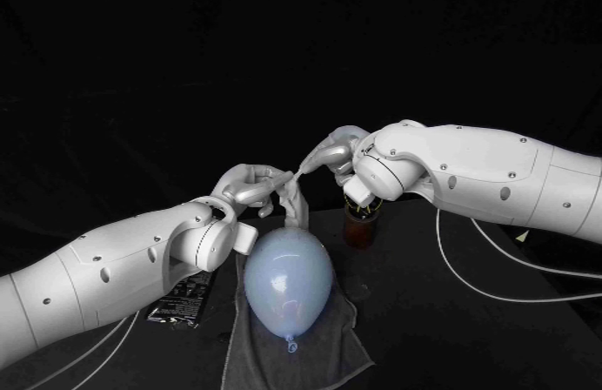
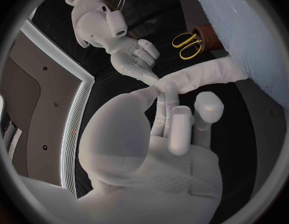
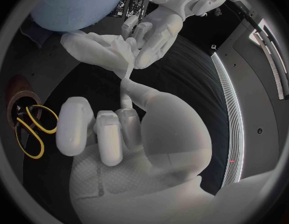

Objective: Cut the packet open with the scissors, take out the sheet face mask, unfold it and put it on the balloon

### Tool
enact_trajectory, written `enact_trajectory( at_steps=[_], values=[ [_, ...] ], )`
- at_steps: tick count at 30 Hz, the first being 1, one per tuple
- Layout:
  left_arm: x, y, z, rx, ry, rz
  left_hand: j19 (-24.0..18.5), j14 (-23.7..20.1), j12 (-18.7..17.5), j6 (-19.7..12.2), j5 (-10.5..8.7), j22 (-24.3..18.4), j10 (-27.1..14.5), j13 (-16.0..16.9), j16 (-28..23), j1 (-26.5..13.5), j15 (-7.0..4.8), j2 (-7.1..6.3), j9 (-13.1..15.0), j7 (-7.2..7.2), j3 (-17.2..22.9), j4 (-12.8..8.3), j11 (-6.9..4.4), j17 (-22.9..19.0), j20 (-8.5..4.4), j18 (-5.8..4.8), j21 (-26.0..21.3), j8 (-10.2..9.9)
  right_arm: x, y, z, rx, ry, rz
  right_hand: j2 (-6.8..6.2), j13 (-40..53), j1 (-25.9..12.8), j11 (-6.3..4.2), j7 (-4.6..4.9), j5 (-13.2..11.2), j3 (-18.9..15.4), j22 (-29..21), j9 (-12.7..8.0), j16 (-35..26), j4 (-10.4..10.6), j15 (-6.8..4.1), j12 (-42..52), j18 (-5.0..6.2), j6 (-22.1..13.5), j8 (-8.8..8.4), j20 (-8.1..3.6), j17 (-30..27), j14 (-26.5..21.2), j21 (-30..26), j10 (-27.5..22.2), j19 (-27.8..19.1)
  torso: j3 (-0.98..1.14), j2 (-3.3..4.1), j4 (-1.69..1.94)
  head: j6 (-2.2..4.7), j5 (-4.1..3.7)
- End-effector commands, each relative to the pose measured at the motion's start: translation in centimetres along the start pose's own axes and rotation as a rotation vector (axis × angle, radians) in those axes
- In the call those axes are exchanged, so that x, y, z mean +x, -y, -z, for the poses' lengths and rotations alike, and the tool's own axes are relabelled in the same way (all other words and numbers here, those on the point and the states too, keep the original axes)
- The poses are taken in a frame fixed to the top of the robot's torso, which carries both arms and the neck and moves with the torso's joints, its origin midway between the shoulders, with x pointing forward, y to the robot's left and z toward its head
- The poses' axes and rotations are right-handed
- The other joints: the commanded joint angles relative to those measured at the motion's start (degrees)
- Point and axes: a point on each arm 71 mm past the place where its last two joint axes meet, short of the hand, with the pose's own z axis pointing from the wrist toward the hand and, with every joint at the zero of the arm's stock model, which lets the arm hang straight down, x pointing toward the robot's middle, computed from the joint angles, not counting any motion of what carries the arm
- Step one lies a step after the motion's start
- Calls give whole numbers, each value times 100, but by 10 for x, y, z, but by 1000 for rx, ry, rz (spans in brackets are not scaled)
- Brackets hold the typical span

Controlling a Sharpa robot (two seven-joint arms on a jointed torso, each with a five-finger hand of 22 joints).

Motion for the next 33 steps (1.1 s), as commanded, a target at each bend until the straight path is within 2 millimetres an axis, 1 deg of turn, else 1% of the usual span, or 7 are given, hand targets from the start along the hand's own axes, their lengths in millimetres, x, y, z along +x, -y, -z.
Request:
enact_trajectory(
  at_steps=[1, 13, 18, 24, 27, 31, 33],
  values=[
    [0, 0, 0, -10, -7, 40, -13, -7, -13, -57, 8, -4, 9, -9, 35, 64, -35, 46, -51, -15, 30, -4, 1, 11, -39, -79, -20, -31, -5, 0, 0, -15, 39, 5, 43, 1045, -21, -3, -5, 12, 29, 1019, 199, 20, -1, -42, 20, -27, 38, 118, 7, 1505, 617, 28, 290, 40, 2, -1, -3, -2, 0],
    [1, -2, 0, -34, -14, 45, -6, -15, -109, -79, 12, 20, -69, -60, 34, 622, -2, -180, -51, 109, 374, -631, 54, 3, -47, -81, -5, 150, -6, 1, 0, -18, 43, 3, 43, 1045, -21, -3, -5, 12, 29, 1019, 199, 20, -1, -42, 20, -27, 38, 118, 7, 1505, 617, 28, 290, 40, 0, 0, 0, -6, -1],
    [0, -3, 0, -39, -9, 43, 1, 6, -102, -50, 12, 44, -48, -60, 47, 609, 13, -210, -65, 128, 498, -706, 69, 52, -37, -83, 12, 170, -7, 1, 0, -18, 45, 3, 39, 1054, -26, -4, -6, 12, 40, 1021, 201, 20, -9, -43, 29, -28, 41, 127, 6, 1505, 617, 36, 298, 44, -2, 1, 0, -2, -2],
    [0, -2, -1, -37, 7, 36, -53, -8, -124, -148, 7, -11, -93, -69, 42, 413, 49, -262, -96, 144, 496, -655, 111, 17, -13, -73, -17, 112, -6, 2, 1, -20, 44, 3, 39, 1054, -26, -4, -6, 12, 40, 1021, 201, 20, -9, -43, 29, -28, 41, 127, 6, 1505, 617, 36, 298, 44, -2, -2, -1, 8, -2],
    [2, -2, -2, -32, 3, 24, -134, -41, -82, -468, 2, -104, -124, -42, 25, 22, 104, -482, -254, 227, 227, -452, 177, -50, 29, -57, -82, -187, -6, 2, 1, -21, 44, 3, 39, 1054, -26, -4, -6, 12, 40, 1021, 201, 20, -9, -43, 29, -28, 41, 127, 6, 1505, 617, 36, 298, 44, -3, 0, -2, 11, -4],
    [7, -1, -4, -27, -13, 17, -208, -79, -40, -556, 7, -195, -162, -15, 9, -311, 172, -720, -378, 299, -124, -235, 250, -112, 89, -40, -152, -376, -4, 1, 2, -25, 38, 4, 39, 1054, -26, -4, -6, 12, 40, 1021, 201, 20, -9, -43, 29, -28, 41, 127, 6, 1505, 617, 36, 298, 44, -2, 5, -4, 4, -6],
    [8, -1, -4, -24, -17, 17, -213, -80, -27, -554, 8, -203, -167, -9, 11, -355, 181, -757, -403, 302, -200, -192, 256, -108, 102, -37, -161, -407, -3, 0, 2, -26, 35, 5, 39, 1054, -26, -4, -6, 12, 40, 1021, 201, 20, -9, -43, 29, -28, 41, 127, 6, 1505, 617, 36, 298, 44, -2, 9, -6, 2, -5]
  ],
)
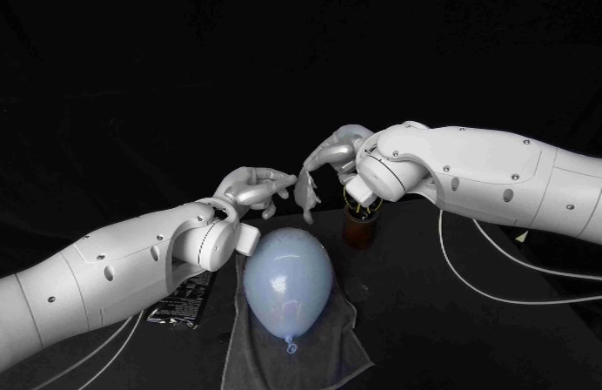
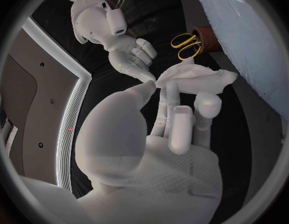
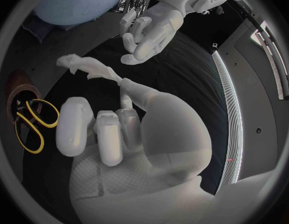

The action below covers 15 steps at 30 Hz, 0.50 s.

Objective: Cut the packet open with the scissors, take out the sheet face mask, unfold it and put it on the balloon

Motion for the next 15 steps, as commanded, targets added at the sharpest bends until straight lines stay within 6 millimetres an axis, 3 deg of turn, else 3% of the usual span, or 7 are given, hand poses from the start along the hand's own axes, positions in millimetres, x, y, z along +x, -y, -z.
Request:
enact_trajectory(
  at_steps=[1, 8, 15],
  values=[
    [4, 2, -1, 14, -18, -12, -31, 8, 32, -18, -11, -12, -8, 10, -19, -124, 48, -49, -46, 13, -144, 71, 39, -6, 29, -35, -30, -57, 2, -3, 1, -22, 0, 11, 28, 1054, -13, -4, -8, 17, 35, 1019, 201, 20, 14, -22, 33, -28, 43, 127, -2, 1508, 596, 13, 298, 38, 2, 6, 0, -10, 1],
    [8, 3, -2, 26, -35, -7, -31, 6, 65, -31, -13, -20, -21, 25, -12, -167, 62, -59, -129, 22, -335, 209, 51, 2, 55, -30, -45, -162, 7, -2, 2, -24, -10, 12, 28, 1054, -13, -4, -8, 17, 35, 1019, 201, 20, 14, -22, 33, -28, 43, 127, -2, 1508, 596, 13, 298, 38, 3, 3, 1, -23, 4],
    [12, 3, -4, 19, -53, -12, -3, 17, 89, 66, -11, 8, -20, 33, -1, -4, 47, -36, -169, -4, -413, 205, 28, 26, 55, -32, -35, -183, 9, -2, 2, -27, -12, 11, 28, 1054, -13, -4, -8, 17, 35, 1019, 201, 20, 14, -22, 33, -28, 43, 127, -2, 1508, 596, 13, 298, 38, 3, -1, 3, -32, 15]
  ],
)
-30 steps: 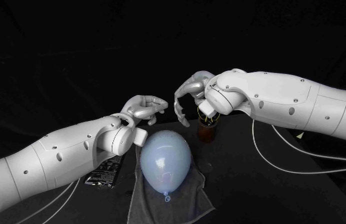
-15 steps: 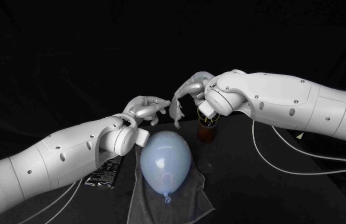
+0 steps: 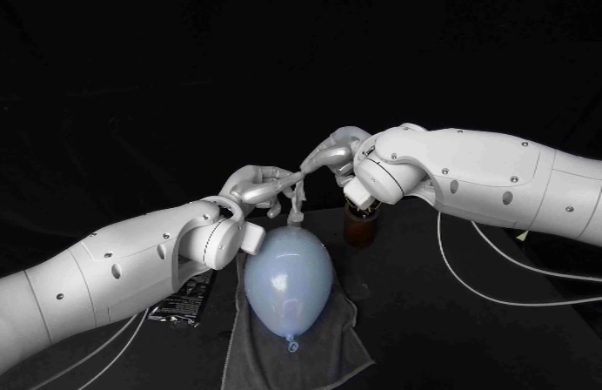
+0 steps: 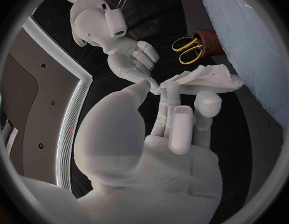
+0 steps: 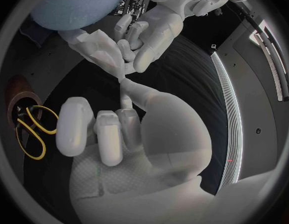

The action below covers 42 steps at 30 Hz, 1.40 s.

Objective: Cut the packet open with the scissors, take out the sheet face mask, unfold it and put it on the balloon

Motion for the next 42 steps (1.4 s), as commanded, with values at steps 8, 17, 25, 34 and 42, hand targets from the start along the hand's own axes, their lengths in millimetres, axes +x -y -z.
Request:
enact_trajectory(
  at_steps=[8, 17, 25, 34, 42],
  values=[
    [6, 0, -2, -14, -39, -27, 36, 2, 30, 147, -10, 25, -5, -3, 4, 317, 8, 34, -57, -15, -76, -64, -19, 24, 20, -35, 4, -55, 4, -4, 1, -30, 1, 9, 25, 1044, -20, -5, 1, 36, 35, 1019, 204, 25, -8, -24, 5, -26, 33, 135, -3, 1505, 597, 3, 293, 37, 2, -3, 3, 0, 0],
    [5, -2, -2, -37, -30, -40, 99, 27, 0, 297, -10, 93, 6, -36, 16, 725, -27, 303, -108, -47, 103, -192, -57, 61, -6, -47, 39, -63, 8, -5, 3, -39, -6, 9, 25, 1044, -20, -5, 1, 36, 35, 1019, 204, 25, -8, -24, 5, -26, 33, 135, -3, 1505, 597, 3, 293, 37, -2, -4, -1, -2, 3],
    [3, -3, -3, -44, -15, -44, 135, 39, 11, 330, -12, 136, 28, -35, 21, 727, -27, 292, -116, -42, 92, -195, -52, 81, -12, -57, 64, -61, 8, -5, 3, -41, -7, 9, 25, 1047, -25, -5, 2, 36, 43, 1019, 205, 25, -11, -24, 9, -26, 31, 139, -3, 1505, 597, 1, 296, 37, 0, -5, 0, 5, 2],
    [0, -3, -2, -47, -5, -46, 175, 62, 120, 381, -14, 173, 79, 17, 30, 575, -21, 151, -142, -31, -87, -115, -40, 108, -19, -66, 86, -54, 8, -5, 3, -41, -6, 8, 25, 1047, -25, -5, 2, 36, 43, 1019, 205, 25, -11, -24, 9, -26, 31, 139, -3, 1505, 597, 1, 296, 37, -1, -5, 0, 6, -1],
    [-1, -3, -2, -47, 1, -70, 152, 73, 258, 290, -16, 138, 15, 101, 39, 235, 24, -158, -179, 14, -552, 125, 12, 137, 10, -61, 60, -69, 7, -5, 2, -41, 1, 10, 25, 1047, -25, -5, 2, 36, 43, 1019, 205, 25, -11, -24, 9, -26, 31, 139, -3, 1505, 597, 1, 296, 37, -2, -6, 2, 16, 0]
  ],
)
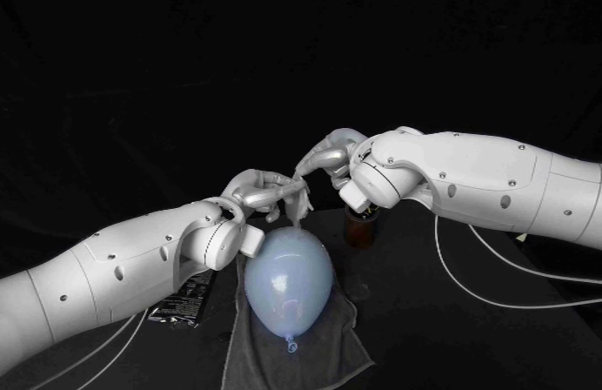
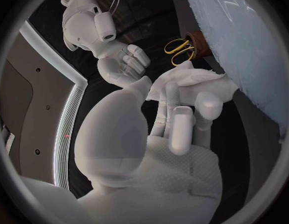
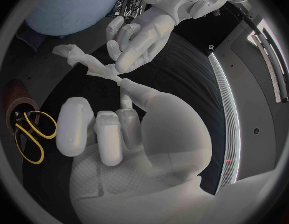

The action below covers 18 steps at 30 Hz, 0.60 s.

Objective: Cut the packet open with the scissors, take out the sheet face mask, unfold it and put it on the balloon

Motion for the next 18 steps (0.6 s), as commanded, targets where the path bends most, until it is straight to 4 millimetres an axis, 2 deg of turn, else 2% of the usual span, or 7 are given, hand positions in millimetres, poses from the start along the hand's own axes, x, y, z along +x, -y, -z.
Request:
enact_trajectory(
  at_steps=[1, 6, 10, 13, 18],
  values=[
    [0, 1, 0, 4, 7, -27, -10, 30, 65, -56, -15, -61, -34, 37, 23, -74, 34, -80, -6, 25, -141, 71, 46, 18, 23, -55, -9, -4, 0, -2, 0, -19, 10, 11, 60, 1046, 1, -5, -11, 16, 32, 1018, 205, 20, 10, -35, 26, -26, 44, 138, 4, 1506, 607, 1, 296, 32, 0, 0, 3, 5, 0],
    [0, 1, 0, 6, 9, -38, -44, -22, 205, -270, -16, -98, -232, 135, 10, -29, 106, -68, -25, 115, -406, 201, 130, -71, 79, -49, -40, -13, 0, -2, -1, -20, 11, 13, 60, 1046, 1, -5, -11, 16, 32, 1018, 205, 20, 10, -35, 26, -26, 44, 138, 4, 1506, 607, 1, 296, 32, 0, 0, -3, 6, -1],
    [0, 3, 0, 21, 15, -38, -11, -8, 330, -266, -12, -51, -282, 192, 26, 254, 104, 144, -9, 94, -452, 217, 113, -38, 103, -51, -16, 77, 1, -3, -1, -22, 8, 14, 60, 1046, 1, -5, -11, 16, 32, 1018, 205, 20, 10, -35, 26, -26, 44, 138, 4, 1506, 607, 1, 296, 32, 0, 1, -2, 7, -3],
    [1, 4, 0, 30, 16, -38, 7, 5, 366, -219, -13, -28, -263, 201, 33, 378, 83, 206, -1, 64, -439, 194, 86, -15, 92, -54, -2, 125, 2, -4, -1, -22, 7, 14, 60, 1046, 1, -5, -11, 16, 32, 1018, 205, 20, 10, -35, 26, -26, 44, 138, 4, 1506, 607, 1, 296, 32, 1, 2, 2, -1, 1],
    [2, 4, 0, 36, 20, -41, 16, 19, 418, -195, -14, -15, -234, 219, 41, 377, 70, 175, 1, 51, -503, 216, 73, 11, 80, -56, 6, 156, 3, -4, -1, -22, 5, 15, 60, 1046, 1, -5, -11, 16, 32, 1018, 205, 20, 10, -35, 26, -26, 44, 138, 4, 1506, 607, 1, 296, 32, 3, -1, -4, 2, 11]
  ],
)
